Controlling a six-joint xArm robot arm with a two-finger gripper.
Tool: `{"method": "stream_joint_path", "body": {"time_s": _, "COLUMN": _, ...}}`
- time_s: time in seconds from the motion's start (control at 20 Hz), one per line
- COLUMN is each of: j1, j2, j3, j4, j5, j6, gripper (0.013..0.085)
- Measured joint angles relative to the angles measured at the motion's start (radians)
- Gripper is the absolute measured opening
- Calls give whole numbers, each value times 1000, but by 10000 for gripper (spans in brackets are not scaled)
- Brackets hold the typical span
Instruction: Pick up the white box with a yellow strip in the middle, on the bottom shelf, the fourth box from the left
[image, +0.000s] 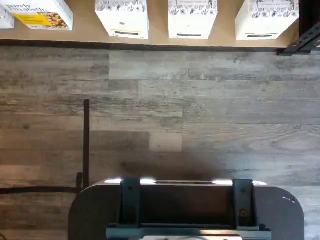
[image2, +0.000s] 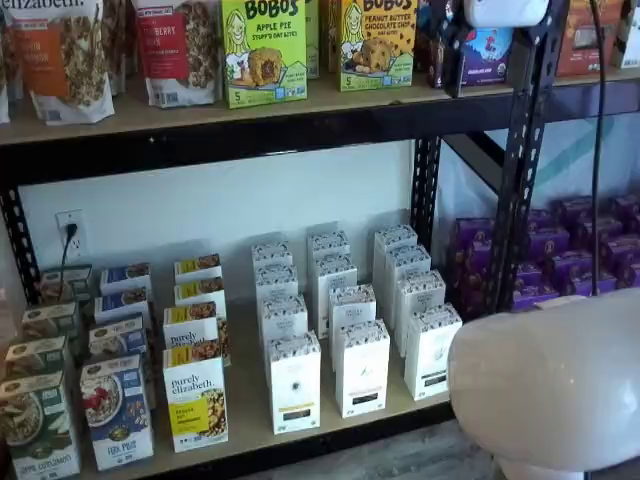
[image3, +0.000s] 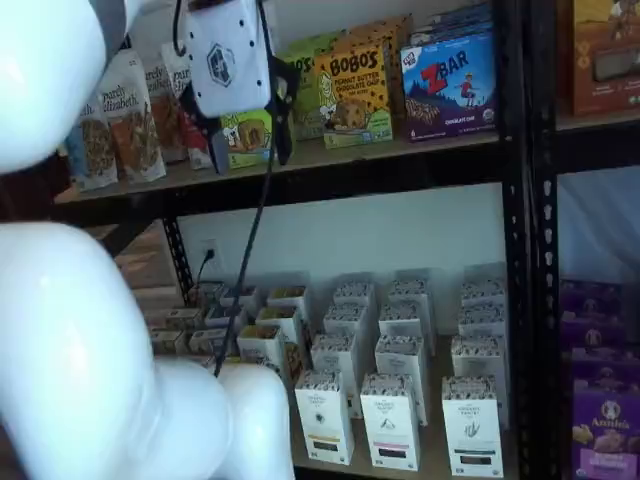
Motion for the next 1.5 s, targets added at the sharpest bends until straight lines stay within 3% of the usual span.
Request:
{"method": "stream_joint_path", "body": {"time_s": 0.4, "j1": 3, "j2": -30, "j3": 127, "j4": -27, "j5": -98, "j6": -6, "gripper": 850}}
{"method": "stream_joint_path", "body": {"time_s": 1.05, "j1": -50, "j2": -72, "j3": 356, "j4": -53, "j5": -293, "j6": -59, "gripper": 850}}
{"method": "stream_joint_path", "body": {"time_s": 1.5, "j1": -54, "j2": -74, "j3": 478, "j4": -67, "j5": -422, "j6": -58, "gripper": 850}}
